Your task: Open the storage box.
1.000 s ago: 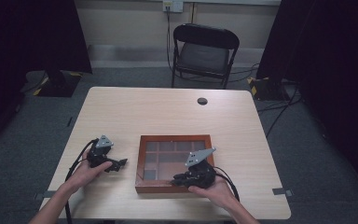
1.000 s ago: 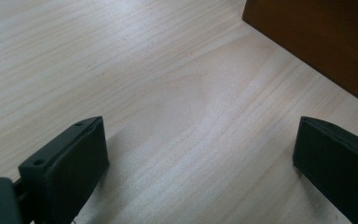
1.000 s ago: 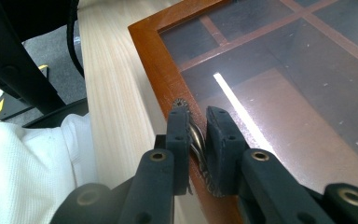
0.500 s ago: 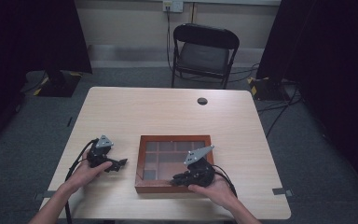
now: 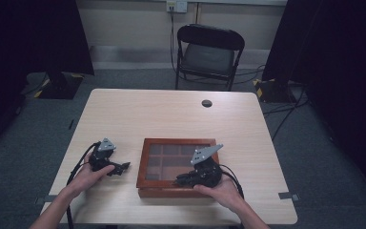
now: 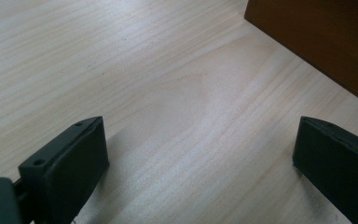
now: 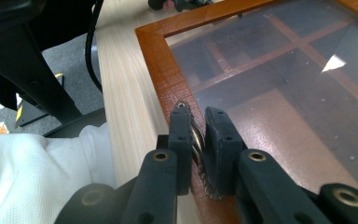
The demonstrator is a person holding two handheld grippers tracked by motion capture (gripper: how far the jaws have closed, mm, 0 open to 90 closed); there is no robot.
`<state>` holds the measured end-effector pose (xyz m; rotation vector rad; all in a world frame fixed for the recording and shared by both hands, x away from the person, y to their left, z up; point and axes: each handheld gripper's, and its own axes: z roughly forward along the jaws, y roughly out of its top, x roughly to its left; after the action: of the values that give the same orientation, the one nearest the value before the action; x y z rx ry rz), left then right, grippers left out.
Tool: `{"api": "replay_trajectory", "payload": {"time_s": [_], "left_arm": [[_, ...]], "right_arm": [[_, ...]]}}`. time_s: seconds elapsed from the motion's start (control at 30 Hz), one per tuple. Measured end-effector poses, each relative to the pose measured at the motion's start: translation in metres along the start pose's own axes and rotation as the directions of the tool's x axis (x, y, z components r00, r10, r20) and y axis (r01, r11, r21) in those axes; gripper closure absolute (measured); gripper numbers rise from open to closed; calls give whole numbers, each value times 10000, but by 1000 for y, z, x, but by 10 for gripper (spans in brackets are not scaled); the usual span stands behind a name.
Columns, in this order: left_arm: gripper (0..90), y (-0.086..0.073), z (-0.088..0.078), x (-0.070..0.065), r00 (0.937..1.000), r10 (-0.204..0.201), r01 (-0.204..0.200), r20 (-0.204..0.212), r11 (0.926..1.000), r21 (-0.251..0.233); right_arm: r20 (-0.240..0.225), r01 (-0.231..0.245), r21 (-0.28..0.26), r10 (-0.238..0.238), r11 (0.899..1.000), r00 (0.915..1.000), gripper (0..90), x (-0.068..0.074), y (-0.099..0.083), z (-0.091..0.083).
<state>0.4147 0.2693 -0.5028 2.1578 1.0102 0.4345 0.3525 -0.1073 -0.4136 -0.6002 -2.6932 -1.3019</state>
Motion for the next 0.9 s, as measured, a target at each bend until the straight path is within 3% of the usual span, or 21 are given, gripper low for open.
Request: {"api": "replay_trajectory", "payload": {"time_s": [0.9], "left_arm": [[24,0,0,0,10000,0,0,2,10000,2]], "right_arm": [[-29,-176,-295,175,9994,9998,818,0,12,-10]]}}
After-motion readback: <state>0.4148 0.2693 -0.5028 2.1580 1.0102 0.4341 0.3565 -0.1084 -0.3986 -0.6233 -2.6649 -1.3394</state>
